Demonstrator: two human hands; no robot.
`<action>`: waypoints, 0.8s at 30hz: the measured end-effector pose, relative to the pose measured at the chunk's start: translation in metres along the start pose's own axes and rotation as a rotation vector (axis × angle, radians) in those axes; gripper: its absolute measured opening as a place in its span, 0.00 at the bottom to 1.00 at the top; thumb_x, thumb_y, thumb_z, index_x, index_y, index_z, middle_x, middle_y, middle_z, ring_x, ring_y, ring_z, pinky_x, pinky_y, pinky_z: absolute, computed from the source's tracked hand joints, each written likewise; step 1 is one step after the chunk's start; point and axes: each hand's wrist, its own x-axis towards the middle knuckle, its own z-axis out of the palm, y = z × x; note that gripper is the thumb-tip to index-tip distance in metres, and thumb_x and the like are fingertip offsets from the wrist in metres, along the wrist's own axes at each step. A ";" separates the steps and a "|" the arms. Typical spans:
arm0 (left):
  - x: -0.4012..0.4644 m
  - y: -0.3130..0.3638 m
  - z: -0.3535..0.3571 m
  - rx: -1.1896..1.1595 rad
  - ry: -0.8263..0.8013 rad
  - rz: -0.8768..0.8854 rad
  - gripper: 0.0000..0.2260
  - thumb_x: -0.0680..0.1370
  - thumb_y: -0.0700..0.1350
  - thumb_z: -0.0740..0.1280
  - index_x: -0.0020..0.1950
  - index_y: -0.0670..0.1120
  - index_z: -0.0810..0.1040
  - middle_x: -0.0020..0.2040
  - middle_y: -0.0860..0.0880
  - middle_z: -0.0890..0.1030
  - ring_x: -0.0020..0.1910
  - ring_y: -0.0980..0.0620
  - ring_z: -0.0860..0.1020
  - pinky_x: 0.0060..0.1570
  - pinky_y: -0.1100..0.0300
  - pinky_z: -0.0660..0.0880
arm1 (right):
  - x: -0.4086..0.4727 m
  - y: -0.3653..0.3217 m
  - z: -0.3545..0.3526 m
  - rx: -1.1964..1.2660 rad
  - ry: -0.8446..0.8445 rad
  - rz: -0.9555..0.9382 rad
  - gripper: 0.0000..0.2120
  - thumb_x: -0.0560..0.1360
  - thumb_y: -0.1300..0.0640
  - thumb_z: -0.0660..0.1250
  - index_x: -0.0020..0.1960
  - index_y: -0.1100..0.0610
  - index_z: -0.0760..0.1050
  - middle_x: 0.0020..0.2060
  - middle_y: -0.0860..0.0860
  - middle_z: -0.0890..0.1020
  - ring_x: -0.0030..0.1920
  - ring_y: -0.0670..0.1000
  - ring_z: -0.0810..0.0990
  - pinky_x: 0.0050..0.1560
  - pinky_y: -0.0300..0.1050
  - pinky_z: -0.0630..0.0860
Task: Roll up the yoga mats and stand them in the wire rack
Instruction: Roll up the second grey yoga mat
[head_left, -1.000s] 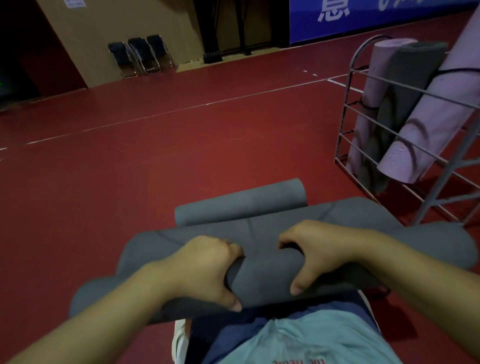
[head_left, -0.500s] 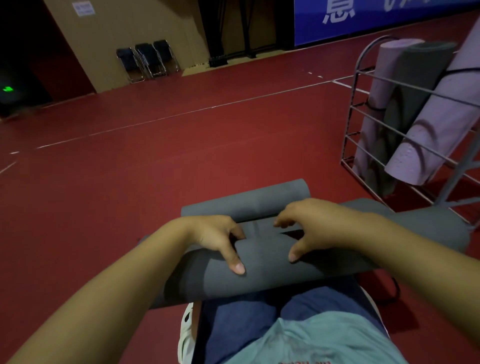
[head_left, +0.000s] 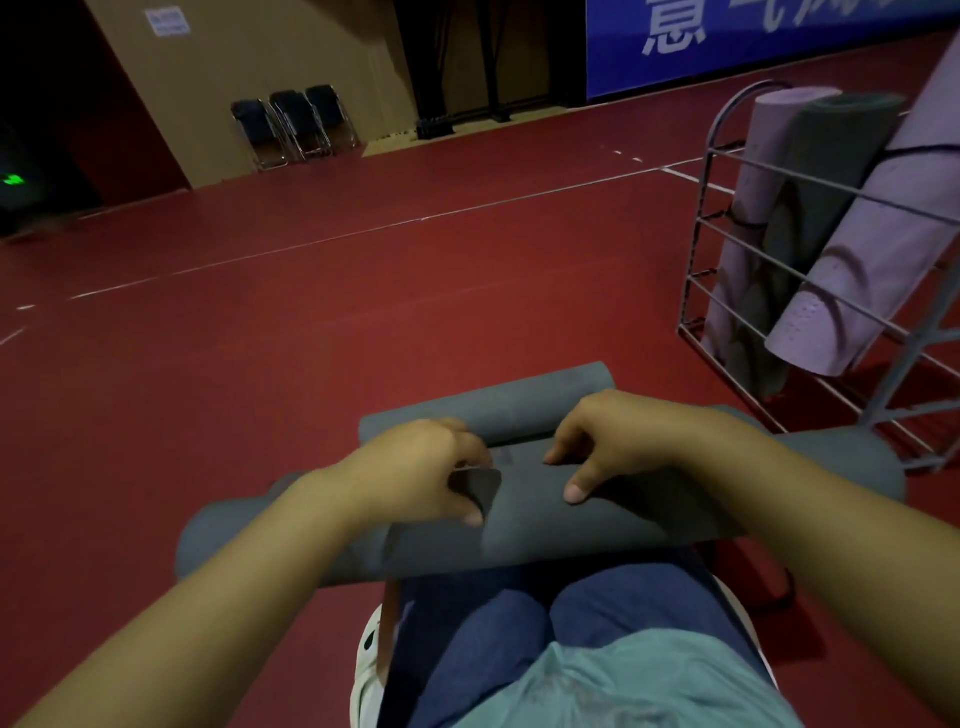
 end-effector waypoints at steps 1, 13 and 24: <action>-0.006 0.007 0.004 0.028 0.043 0.023 0.25 0.68 0.57 0.74 0.63 0.53 0.76 0.57 0.53 0.76 0.54 0.53 0.75 0.53 0.55 0.73 | 0.002 0.000 -0.003 0.008 -0.022 0.002 0.25 0.68 0.49 0.76 0.63 0.50 0.77 0.59 0.43 0.80 0.57 0.43 0.78 0.60 0.37 0.71; 0.015 0.006 0.005 -0.021 0.026 -0.052 0.25 0.67 0.57 0.75 0.62 0.52 0.77 0.55 0.53 0.80 0.53 0.52 0.76 0.52 0.56 0.73 | -0.012 -0.011 0.005 -0.261 0.241 -0.011 0.18 0.72 0.45 0.70 0.60 0.48 0.79 0.57 0.43 0.81 0.57 0.46 0.77 0.57 0.45 0.75; 0.040 -0.017 -0.013 -0.264 -0.123 -0.062 0.21 0.71 0.51 0.74 0.64 0.50 0.78 0.56 0.55 0.80 0.53 0.57 0.76 0.53 0.65 0.70 | -0.004 -0.009 0.027 -0.283 0.297 0.049 0.26 0.67 0.43 0.73 0.61 0.53 0.76 0.58 0.50 0.79 0.57 0.53 0.77 0.54 0.50 0.76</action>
